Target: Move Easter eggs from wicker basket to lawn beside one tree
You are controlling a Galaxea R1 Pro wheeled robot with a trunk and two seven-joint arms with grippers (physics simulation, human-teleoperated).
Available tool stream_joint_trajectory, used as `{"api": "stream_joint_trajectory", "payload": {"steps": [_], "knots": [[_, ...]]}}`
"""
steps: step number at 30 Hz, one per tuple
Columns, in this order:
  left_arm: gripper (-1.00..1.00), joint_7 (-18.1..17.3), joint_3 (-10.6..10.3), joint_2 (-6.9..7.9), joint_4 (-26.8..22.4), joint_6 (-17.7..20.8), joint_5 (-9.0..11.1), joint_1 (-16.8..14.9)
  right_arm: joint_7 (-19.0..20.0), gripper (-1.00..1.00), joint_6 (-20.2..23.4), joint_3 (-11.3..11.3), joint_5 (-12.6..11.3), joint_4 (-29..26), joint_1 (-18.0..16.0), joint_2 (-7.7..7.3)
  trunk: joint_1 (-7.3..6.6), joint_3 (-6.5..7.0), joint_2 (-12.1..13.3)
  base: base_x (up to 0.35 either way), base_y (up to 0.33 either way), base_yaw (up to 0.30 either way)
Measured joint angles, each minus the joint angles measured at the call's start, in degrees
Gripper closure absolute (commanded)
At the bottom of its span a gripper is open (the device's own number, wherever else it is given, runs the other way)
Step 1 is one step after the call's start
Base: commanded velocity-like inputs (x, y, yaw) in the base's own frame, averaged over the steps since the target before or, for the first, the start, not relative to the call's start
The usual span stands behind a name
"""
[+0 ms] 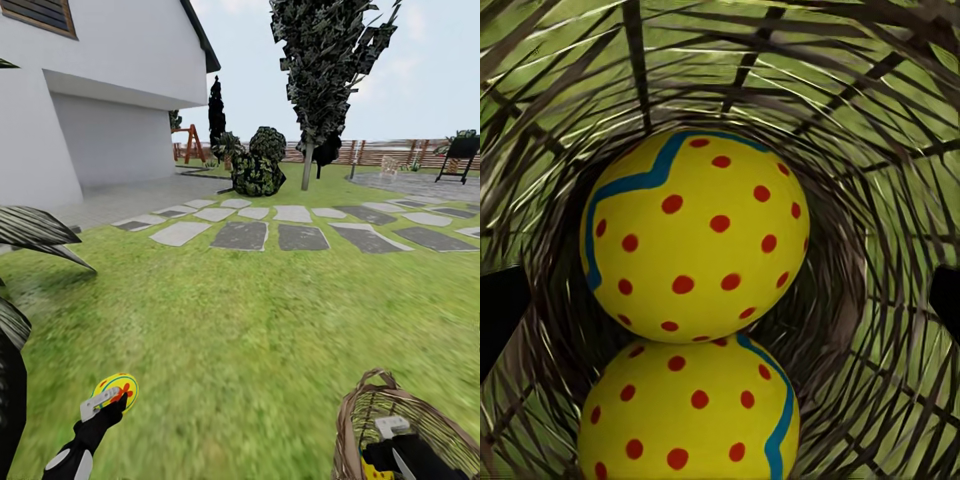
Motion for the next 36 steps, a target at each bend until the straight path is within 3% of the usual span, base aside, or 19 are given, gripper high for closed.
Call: {"api": "stream_joint_trajectory", "payload": {"steps": [34,36], "knots": [[1.0,0.0,-0.1,-0.79,0.2,0.0,-0.1,0.0,0.0,-1.0,0.0,-0.2,0.1,0.0,0.0,0.62,0.88,-7.54,-0.5,0.0,0.0,0.0],[1.0,0.0,-0.1,-0.79,0.2,-0.1,-0.1,0.0,0.0,-1.0,0.0,-0.2,0.1,0.0,0.0,0.62,0.87,-7.55,-0.5,0.0,0.0,0.0]]}}
